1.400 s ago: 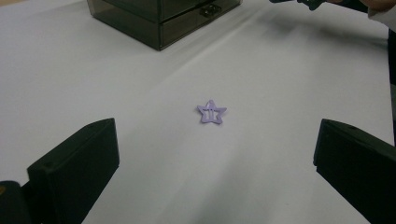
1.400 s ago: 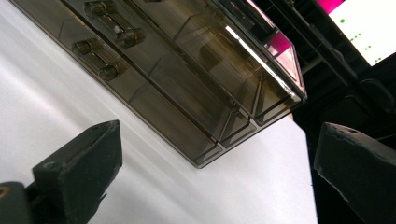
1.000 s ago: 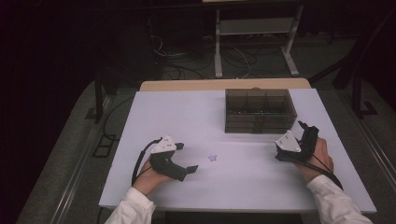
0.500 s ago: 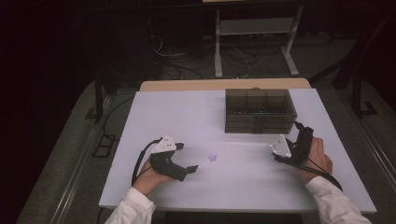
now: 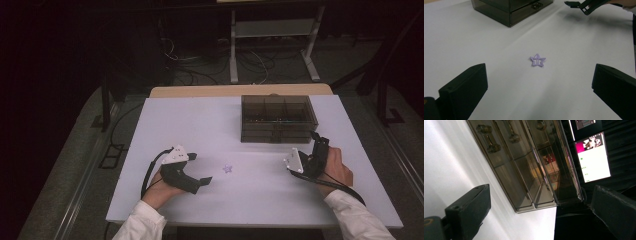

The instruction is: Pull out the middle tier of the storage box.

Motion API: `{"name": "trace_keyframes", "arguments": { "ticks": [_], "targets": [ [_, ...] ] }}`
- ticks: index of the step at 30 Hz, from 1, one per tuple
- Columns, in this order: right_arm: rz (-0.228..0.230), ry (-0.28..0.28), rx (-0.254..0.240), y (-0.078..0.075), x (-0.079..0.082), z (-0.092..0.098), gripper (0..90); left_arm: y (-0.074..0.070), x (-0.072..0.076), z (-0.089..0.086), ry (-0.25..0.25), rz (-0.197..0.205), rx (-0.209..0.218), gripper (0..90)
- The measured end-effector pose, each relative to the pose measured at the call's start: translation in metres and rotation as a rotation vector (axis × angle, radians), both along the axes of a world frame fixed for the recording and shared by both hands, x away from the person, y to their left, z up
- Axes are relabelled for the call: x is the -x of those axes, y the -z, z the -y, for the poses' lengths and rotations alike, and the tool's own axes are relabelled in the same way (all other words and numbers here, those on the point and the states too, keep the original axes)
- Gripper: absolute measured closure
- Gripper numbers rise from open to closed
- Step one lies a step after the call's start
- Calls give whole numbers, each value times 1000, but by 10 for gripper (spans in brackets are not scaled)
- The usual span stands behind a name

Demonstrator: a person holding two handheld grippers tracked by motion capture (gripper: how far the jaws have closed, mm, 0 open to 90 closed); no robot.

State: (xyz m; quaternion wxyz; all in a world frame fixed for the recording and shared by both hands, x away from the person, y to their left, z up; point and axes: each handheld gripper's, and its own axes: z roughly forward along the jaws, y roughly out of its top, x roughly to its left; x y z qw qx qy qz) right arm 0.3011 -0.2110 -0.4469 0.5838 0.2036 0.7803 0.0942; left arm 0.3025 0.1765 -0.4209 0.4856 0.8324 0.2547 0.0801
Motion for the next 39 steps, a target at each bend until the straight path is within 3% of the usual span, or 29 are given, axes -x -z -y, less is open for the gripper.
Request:
{"name": "trace_keyframes", "arguments": {
  "ticks": [18,39],
  "targets": [
    [14,-35,67,5,1,-13,84,0,0,0,-1,-3,2,0],
    [3,-90,136,11,-2,-26,289,0,0,0,2,-2,1,0]
  ]
}}
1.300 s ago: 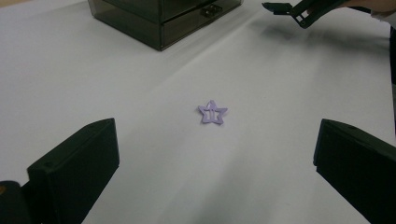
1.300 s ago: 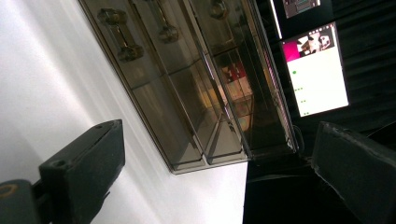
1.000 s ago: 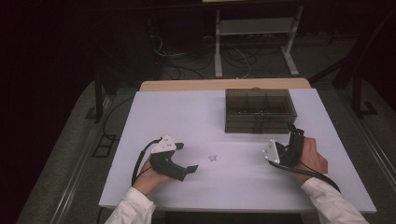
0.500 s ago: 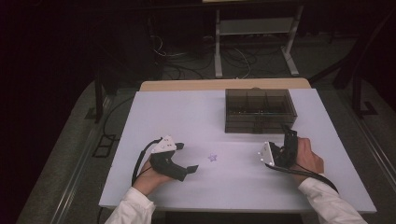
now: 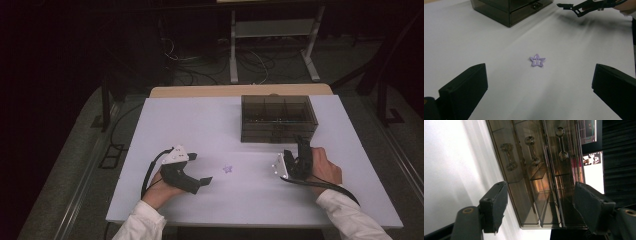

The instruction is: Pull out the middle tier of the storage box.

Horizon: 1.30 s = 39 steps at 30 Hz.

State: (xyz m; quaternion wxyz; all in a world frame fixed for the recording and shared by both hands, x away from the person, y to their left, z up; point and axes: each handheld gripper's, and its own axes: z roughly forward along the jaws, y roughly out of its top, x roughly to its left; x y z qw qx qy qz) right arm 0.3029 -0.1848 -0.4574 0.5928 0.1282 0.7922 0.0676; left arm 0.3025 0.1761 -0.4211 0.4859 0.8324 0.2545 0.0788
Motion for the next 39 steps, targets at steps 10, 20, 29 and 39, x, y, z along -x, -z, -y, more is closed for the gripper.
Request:
{"name": "trace_keyframes", "arguments": {
  "ticks": [10,20,29,39],
  "targets": [
    [16,-13,20,1,-6,-5,378,0,0,0,0,0,-1,0],
    [20,-17,43,1,-10,-9,445,0,0,1,-1,-1,0,0],
    [30,-21,56,2,-14,-13,504,0,0,1,-1,0,0,0],
    [29,-20,66,5,-19,-17,570,0,0,0,-5,2,2,0]
  ]
}}
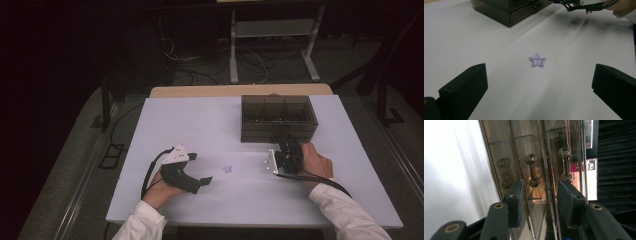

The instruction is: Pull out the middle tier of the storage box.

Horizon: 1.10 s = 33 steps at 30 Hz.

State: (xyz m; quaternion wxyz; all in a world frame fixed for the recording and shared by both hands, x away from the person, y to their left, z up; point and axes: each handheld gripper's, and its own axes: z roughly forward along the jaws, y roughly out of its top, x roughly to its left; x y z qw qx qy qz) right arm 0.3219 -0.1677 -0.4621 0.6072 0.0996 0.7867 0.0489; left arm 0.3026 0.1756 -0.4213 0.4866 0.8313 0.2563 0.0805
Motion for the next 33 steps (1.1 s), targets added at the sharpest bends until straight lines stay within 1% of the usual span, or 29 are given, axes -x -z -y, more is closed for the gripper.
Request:
{"name": "trace_keyframes", "arguments": {
  "ticks": [2,15,33],
  "targets": [
    [-3,-1,9,0,-1,0,583,0,0,0,0,2,0,0],
    [-10,2,17,3,-6,-3,668,0,0,0,0,4,-2,0],
    [-18,1,32,5,-10,-5,730,0,0,0,1,3,-1,0]
  ]
}}
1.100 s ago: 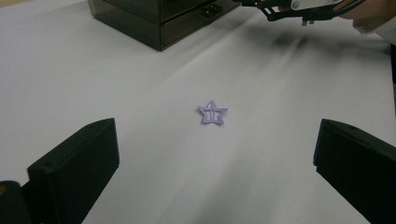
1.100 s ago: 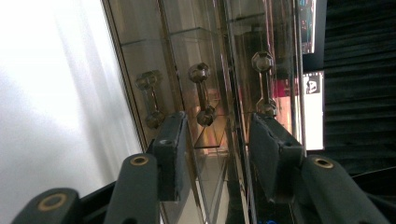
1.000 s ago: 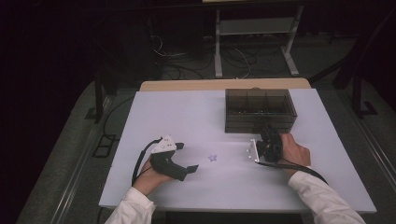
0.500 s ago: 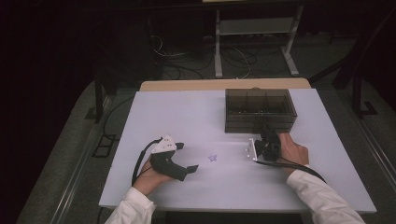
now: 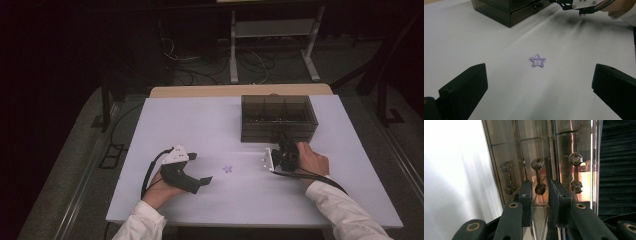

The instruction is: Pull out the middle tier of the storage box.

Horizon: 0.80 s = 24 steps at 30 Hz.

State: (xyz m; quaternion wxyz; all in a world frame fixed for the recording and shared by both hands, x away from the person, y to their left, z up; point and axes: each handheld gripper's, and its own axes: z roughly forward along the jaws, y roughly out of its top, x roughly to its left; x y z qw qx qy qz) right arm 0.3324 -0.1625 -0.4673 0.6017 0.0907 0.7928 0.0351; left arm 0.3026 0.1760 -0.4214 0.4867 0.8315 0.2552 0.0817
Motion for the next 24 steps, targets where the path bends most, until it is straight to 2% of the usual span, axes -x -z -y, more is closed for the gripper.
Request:
{"name": "trace_keyframes", "arguments": {
  "ticks": [11,24],
  "targets": [
    [-2,4,-3,0,-3,1,776,0,0,0,0,2,-1,0],
    [-5,1,-1,-1,-3,1,789,0,0,0,-1,0,0,0]
  ]
}}
